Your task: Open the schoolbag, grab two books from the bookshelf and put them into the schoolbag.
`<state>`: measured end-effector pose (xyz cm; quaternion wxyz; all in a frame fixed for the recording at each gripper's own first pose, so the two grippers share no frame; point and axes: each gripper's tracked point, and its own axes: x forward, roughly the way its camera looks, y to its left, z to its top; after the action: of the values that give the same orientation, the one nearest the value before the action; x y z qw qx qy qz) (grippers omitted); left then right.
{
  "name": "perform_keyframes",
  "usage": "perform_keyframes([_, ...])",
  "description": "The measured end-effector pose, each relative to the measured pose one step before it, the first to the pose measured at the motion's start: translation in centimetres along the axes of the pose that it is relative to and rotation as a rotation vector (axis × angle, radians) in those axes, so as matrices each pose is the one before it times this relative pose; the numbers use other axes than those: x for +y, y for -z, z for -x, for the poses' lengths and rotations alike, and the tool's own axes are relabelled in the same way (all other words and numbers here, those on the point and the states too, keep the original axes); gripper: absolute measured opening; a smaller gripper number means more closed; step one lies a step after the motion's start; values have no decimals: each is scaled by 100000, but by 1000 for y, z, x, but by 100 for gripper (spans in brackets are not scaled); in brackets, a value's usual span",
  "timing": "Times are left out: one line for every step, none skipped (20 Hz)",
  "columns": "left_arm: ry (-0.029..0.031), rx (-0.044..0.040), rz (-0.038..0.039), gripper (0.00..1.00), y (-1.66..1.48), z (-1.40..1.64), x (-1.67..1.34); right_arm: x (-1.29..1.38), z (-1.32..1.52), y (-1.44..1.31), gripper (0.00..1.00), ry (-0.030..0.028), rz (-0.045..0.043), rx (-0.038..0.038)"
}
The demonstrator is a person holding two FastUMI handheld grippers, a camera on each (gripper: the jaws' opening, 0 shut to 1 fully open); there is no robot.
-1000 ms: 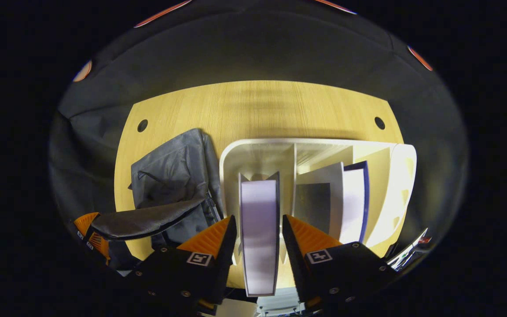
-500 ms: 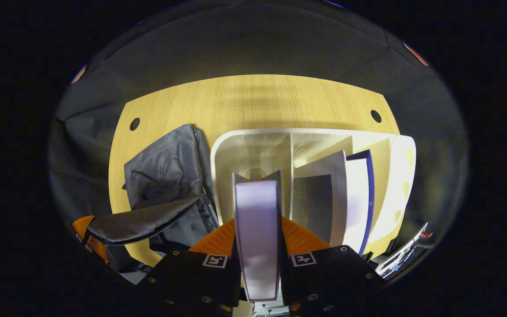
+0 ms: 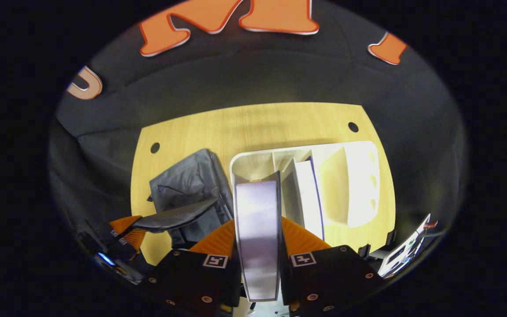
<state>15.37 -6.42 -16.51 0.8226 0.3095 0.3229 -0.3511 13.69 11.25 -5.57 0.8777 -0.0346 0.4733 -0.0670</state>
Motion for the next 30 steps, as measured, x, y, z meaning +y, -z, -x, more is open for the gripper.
perform_keyframes([714,-153,-278,1,38,3,-29,-483,1886,19,37,327,-954,-3355])
perform_keyframes([422,-37,-334,1,103,160,-15,-313,1690,70,37,-652,-1655,-3116])
perform_keyframes([287,-248,-304,1,-24,111,-9,16,1565,116,37,-2679,-3062,-3279])
perform_keyframes([370,-157,-385,1,-63,50,29,164,1673,299,37,-3568,-3179,-3265])
perform_keyframes([232,4,-191,1,-62,0,31,-61,1430,187,37,-2906,-3236,-3653])
perform_keyframes([163,-2,-6,1,42,59,13,-859,1122,734,37,-1553,-3360,-3648])
perform_keyframes([259,93,-268,1,-74,-34,12,-834,878,878,37,-945,-3676,-2639])
perform_keyframes([90,-238,-572,1,-167,53,23,-661,1011,1097,37,-1892,-4687,-2360])
perform_keyframes([134,-112,-721,1,-248,79,65,-376,1053,1048,37,-3764,-6260,-2776])
perform_keyframes([20,-213,-751,1,-139,176,51,-19,786,1372,37,-4773,-7140,-3638])
perform_keyframes([219,-194,-857,1,-271,102,60,-453,563,1607,37,-4904,-7016,-2126])
perform_keyframes([399,-431,-857,1,-231,106,7,-661,806,1007,36,-4393,-7057,-2971])
perform_keyframes([181,-246,-455,1,-296,138,52,-933,339,1192,36,-3184,-6321,-2257])
perform_keyframes([-157,-476,-298,1,-100,124,213,-915,29,1502,36,-2191,-5563,-1253])
perform_keyframes([-148,-216,-94,1,-187,146,41,-1150,-206,1346,36,-2449,-5270,-1587])
perform_keyframes([62,-413,410,1,-60,204,31,-734,-597,1991,36,-2849,-5041,-1443])
perform_keyframes([71,-289,525,1,-76,70,48,-795,-481,1343,36,-2957,-6958,-2164])
perform_keyframes([-77,49,147,1,-4,119,0,-857,-430,1380,36,-2811,-7193,-689])
perform_keyframes([-300,120,-49,1,-150,-58,111,-791,-571,1218,36,-2346,-6677,-489])
perform_keyframes([-307,-152,442,1,-68,-59,70,-1110,-632,1212,36,-1461,-5748,355])
perform_keyframes([-263,-948,969,1,-305,-30,66,-940,-801,1153,36,-831,-3746,930])
perform_keyframes([237,-213,1117,1,-119,109,-176,-848,-1075,1074,36,-492,-2599,931])
perform_keyframes([472,-106,681,1,-94,48,-150,-182,-1224,644,36,-891,-2083,328])
perform_keyframes([122,-102,93,1,-39,194,-175,-159,-1041,765,36,-1224,-1868,810])
perform_keyframes([123,-57,-480,1,-158,110,-176,-2,-1170,760,36,-935,-1417,1323])
perform_keyframes([-181,138,-523,1,-38,74,-85,-36,-1360,754,36,-276,-974,1225])
perform_keyframes([-125,-295,-359,1,-157,-86,-11,-226,-1286,583,36,469,-359,1076])
perform_keyframes([-9,-446,140,1,-151,51,-124,-243,-1359,485,36,1047,-414,949])
perform_keyframes([301,351,212,1,-51,129,-226,-319,-1482,333,36,1426,-497,1012])
perform_keyframes([427,-150,281,1,65,219,-225,-251,-1380,46,36,1141,-928,3])
